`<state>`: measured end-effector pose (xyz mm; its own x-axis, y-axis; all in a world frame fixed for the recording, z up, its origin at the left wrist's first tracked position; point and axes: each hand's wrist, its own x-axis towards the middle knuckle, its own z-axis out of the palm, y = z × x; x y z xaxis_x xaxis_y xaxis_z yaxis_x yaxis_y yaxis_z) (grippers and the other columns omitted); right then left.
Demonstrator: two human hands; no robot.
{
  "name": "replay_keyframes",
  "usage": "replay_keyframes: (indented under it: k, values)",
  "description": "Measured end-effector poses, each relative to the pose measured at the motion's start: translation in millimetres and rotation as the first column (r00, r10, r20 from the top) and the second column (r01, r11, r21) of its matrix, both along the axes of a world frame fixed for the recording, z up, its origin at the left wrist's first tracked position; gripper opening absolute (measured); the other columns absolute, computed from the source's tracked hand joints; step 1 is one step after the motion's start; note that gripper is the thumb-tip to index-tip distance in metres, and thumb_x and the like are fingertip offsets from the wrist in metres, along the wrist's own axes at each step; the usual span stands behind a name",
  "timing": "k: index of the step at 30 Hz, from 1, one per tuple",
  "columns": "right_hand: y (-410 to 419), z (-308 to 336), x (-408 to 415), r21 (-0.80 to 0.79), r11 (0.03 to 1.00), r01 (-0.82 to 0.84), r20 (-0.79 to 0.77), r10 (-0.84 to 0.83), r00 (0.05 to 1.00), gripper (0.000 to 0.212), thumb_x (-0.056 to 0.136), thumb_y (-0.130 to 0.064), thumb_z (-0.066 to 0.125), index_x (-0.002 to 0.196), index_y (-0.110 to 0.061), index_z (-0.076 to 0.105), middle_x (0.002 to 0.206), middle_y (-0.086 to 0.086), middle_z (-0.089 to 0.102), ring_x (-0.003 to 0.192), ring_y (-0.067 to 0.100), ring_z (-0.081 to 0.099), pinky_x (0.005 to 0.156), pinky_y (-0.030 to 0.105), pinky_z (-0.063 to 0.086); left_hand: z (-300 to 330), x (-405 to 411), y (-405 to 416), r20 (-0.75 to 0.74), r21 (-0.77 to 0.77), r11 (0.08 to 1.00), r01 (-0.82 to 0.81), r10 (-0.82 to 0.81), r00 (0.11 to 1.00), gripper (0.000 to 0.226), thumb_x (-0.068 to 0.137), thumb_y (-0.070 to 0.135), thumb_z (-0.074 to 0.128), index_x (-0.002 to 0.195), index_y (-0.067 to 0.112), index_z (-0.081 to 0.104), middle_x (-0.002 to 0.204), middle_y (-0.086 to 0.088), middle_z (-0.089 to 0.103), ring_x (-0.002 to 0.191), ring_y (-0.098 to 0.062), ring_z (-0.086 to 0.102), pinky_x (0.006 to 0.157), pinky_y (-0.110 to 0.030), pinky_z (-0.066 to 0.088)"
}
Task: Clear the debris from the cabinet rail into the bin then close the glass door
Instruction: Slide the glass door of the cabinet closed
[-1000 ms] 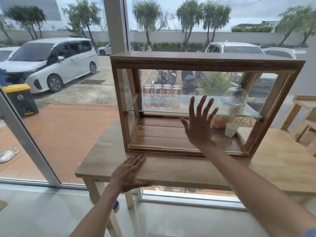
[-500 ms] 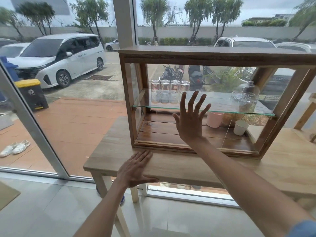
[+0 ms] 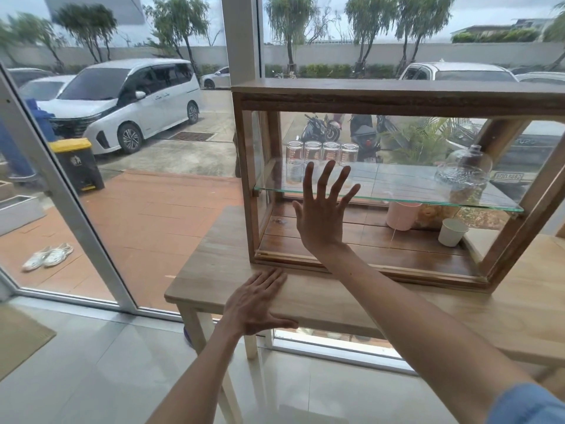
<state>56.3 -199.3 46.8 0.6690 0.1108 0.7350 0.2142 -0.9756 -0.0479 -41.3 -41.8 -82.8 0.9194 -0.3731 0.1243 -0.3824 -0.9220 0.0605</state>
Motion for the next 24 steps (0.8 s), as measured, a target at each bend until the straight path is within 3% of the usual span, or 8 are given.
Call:
replay_keyframes:
  k: [15,20,24]
  values:
    - [26,0,0,0.008,0.998,-0.068,-0.032,0.068,0.997,0.085,0.097,-0.047,0.051,0.161,-0.015,0.006,0.165,0.030,0.008,0.146,0.061,0.006,0.112,0.079,0.008,1,0,0,0.004,-0.011,1.000,-0.005,0.005,1.000,0.122,0.069,0.097,0.039,0.159,0.020,0.008,0.167,0.005,0.006,0.153,-0.008,0.003,0.123,-0.027,-0.003]
    - [37,-9,1,-0.066,0.989,-0.134,-0.053,0.131,0.990,0.089,0.091,-0.033,0.064,0.162,-0.024,0.010,0.166,0.025,0.007,0.146,0.061,0.004,0.110,0.080,0.004,1,0,2,0.000,-0.019,1.000,-0.013,0.013,1.000,0.124,0.067,0.098,0.039,0.159,0.021,0.009,0.167,0.006,0.007,0.153,-0.007,0.004,0.125,-0.029,0.001]
    - [32,-12,-7,-0.111,0.972,-0.208,-0.048,0.204,0.978,0.088,0.090,-0.019,0.060,0.161,-0.029,0.011,0.167,0.021,0.006,0.149,0.057,0.002,0.112,0.077,0.004,1,0,2,-0.004,-0.019,1.000,-0.019,0.019,1.000,0.124,0.066,0.099,0.038,0.159,0.022,0.009,0.167,0.006,0.008,0.153,-0.006,0.005,0.125,-0.030,0.003]
